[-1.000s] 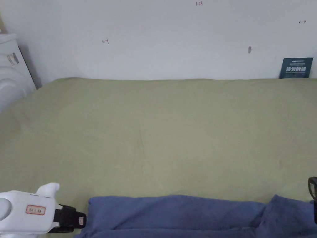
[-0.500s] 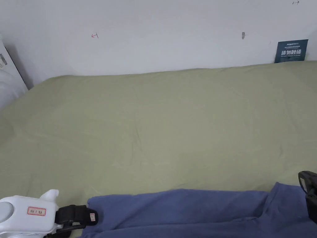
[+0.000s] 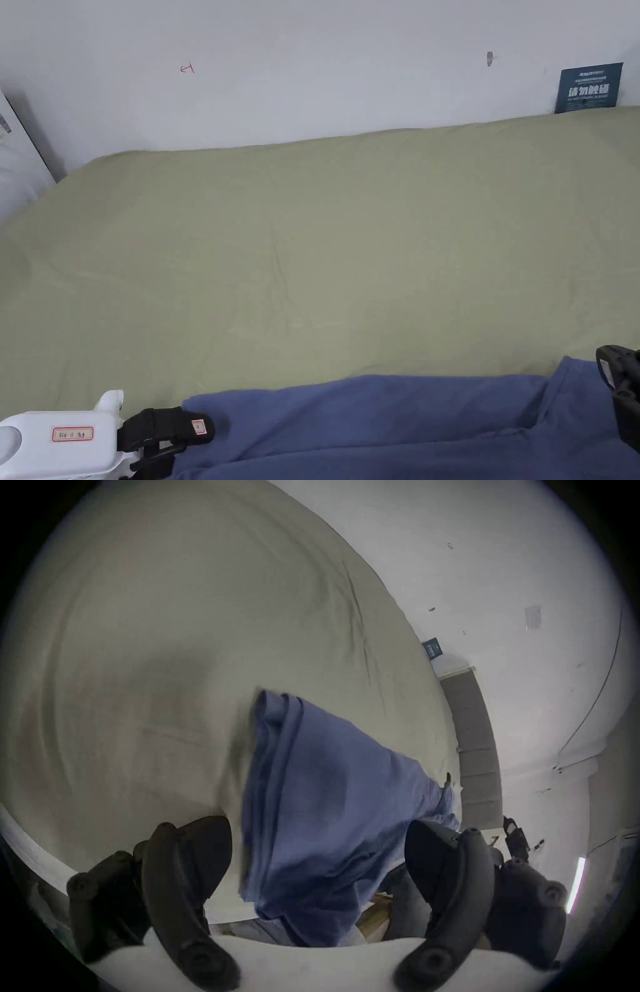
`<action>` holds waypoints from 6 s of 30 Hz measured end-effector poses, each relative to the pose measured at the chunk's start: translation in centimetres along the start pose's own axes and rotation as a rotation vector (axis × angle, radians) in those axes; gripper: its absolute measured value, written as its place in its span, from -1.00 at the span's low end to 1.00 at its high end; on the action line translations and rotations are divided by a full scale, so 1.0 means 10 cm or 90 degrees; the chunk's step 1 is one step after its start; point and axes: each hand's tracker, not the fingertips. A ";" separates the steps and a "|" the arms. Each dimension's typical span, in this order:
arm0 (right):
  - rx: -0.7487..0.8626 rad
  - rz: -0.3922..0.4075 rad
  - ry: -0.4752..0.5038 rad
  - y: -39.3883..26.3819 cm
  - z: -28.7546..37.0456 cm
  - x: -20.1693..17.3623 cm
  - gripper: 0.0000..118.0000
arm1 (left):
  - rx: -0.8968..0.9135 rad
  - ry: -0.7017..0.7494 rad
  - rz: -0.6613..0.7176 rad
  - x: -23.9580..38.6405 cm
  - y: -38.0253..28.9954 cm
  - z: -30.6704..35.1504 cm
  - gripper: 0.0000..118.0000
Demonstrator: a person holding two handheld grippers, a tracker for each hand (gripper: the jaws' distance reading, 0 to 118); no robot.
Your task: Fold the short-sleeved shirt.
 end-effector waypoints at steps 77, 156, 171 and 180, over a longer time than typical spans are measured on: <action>0.045 -0.060 -0.034 -0.03 0.44 0.39 -1.00 | -0.146 -0.171 -0.110 1.39 -0.64 -2.27 -0.99; -0.023 0.012 0.000 -0.06 0.24 0.22 -1.00 | -0.087 -0.090 -0.024 0.82 -0.11 -1.60 -0.80; -0.019 0.023 0.007 0.02 0.23 0.20 -1.00 | 0.020 0.124 -0.123 0.83 0.25 0.06 -0.81; -0.019 0.024 0.011 0.04 0.22 0.17 -1.00 | 0.021 0.092 -0.128 0.97 0.33 0.01 -0.81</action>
